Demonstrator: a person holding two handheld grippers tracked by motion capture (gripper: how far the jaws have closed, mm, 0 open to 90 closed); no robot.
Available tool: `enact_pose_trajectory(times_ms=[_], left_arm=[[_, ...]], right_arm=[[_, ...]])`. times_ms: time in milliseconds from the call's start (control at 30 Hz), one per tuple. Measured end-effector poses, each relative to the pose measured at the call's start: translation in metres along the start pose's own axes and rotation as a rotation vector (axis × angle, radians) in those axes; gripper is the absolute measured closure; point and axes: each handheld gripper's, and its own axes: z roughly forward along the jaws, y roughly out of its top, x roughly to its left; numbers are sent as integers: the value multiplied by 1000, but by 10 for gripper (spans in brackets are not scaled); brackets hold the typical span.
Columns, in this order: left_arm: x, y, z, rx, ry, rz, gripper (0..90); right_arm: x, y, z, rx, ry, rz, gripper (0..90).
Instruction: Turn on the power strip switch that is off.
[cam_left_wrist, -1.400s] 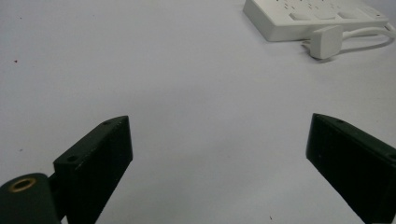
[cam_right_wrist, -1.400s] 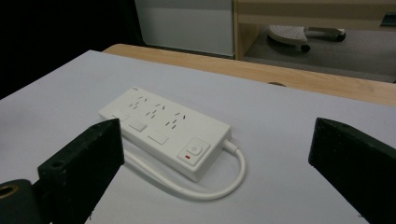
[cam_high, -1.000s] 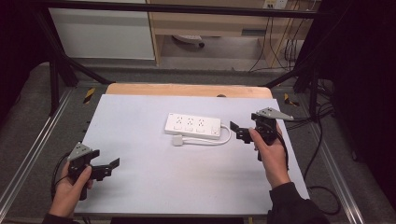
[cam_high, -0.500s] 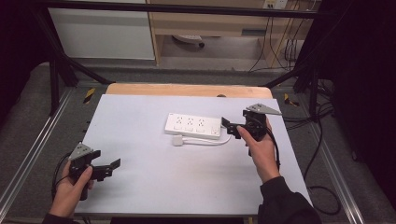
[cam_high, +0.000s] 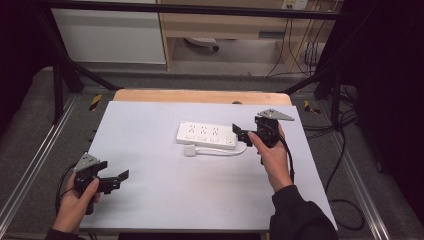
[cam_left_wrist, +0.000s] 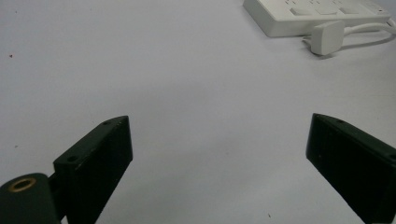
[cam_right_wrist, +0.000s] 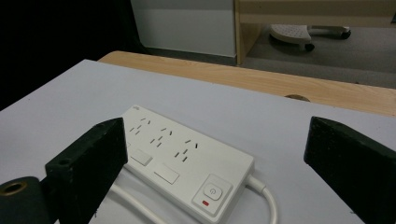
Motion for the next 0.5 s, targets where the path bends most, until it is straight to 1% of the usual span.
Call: enact_pose_trajectory(times_ms=[67, 333, 500], left_arm=[[0, 0, 0, 0, 0, -1, 72], [0, 0, 0, -1, 1, -1, 72], [0, 0, 0, 0, -3, 0, 72]], right_arm=[[0, 0, 2, 2, -3, 2, 64], [3, -1, 12, 15, 11, 10, 64], [5, -1, 18, 28, 12, 4, 64]])
